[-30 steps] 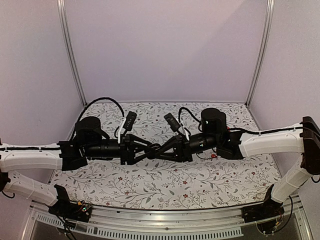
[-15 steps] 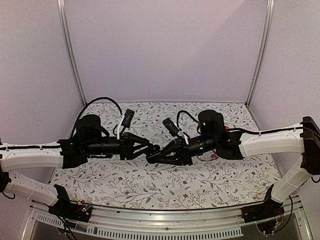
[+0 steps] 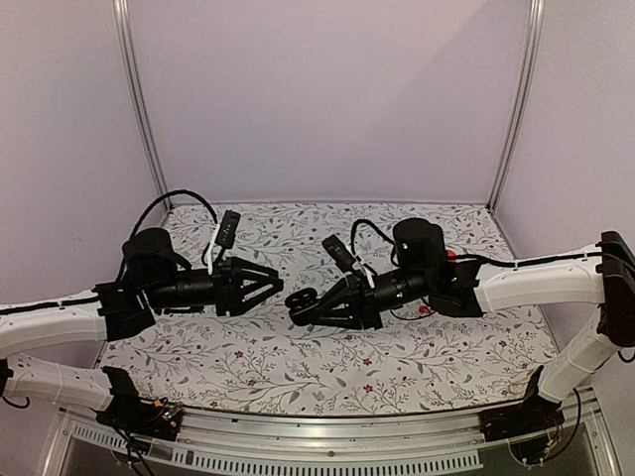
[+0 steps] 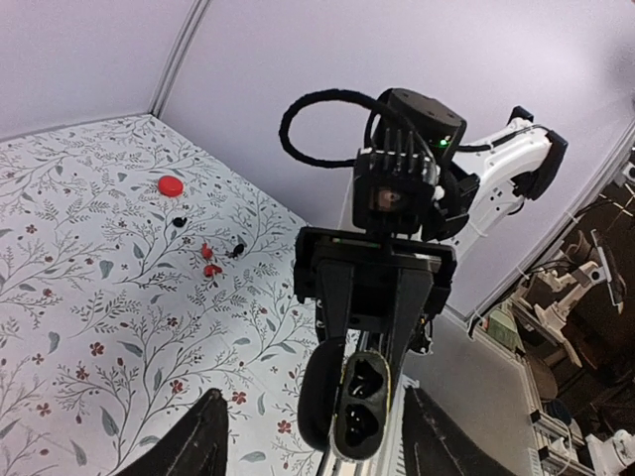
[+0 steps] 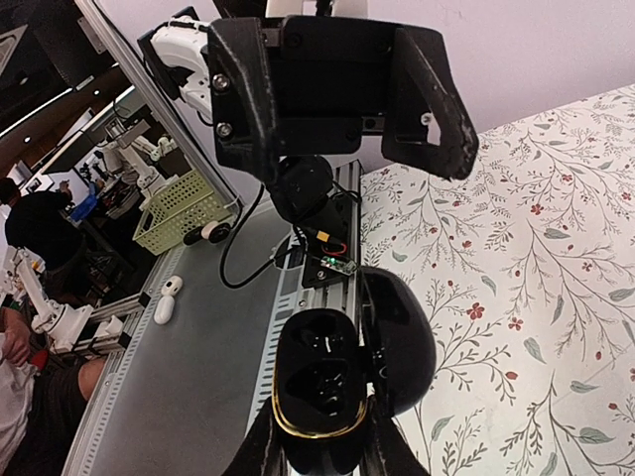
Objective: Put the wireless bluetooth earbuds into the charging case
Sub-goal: Pass from the right arm to the left
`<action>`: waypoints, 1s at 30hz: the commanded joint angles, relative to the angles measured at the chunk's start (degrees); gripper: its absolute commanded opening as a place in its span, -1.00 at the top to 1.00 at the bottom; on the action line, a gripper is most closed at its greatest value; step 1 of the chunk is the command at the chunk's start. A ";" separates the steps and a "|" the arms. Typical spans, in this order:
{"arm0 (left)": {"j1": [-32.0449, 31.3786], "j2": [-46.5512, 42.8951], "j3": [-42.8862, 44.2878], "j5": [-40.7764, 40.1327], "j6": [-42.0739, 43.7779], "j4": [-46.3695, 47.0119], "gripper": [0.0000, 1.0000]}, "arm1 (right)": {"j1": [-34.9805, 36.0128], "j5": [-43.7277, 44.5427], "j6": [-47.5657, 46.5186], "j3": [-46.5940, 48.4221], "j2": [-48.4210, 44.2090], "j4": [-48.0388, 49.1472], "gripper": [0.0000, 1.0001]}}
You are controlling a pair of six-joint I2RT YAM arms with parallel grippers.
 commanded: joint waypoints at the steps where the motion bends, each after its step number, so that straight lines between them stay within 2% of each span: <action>1: 0.59 -4.91 -3.11 1.74 2.43 1.21 -0.19 | 0.14 0.13 0.67 0.14 -2.25 3.35 1.00; 5: -0.37 -7.86 -6.80 1.59 2.49 3.65 -0.17 | -0.17 1.25 1.93 -0.26 -3.15 6.58 1.00; 10: -3.24 -10.90 -10.75 -2.03 3.00 12.04 -0.17 | -0.35 1.90 3.77 2.17 -2.44 10.53 1.00; 18: -6.76 -9.32 -10.55 -3.68 7.90 18.03 -0.14 | -0.34 2.22 7.39 4.30 0.16 16.18 1.00; 30: -8.78 -4.97 -8.16 -5.30 10.93 21.32 -0.09 | -0.26 1.12 9.22 4.00 2.69 21.44 1.00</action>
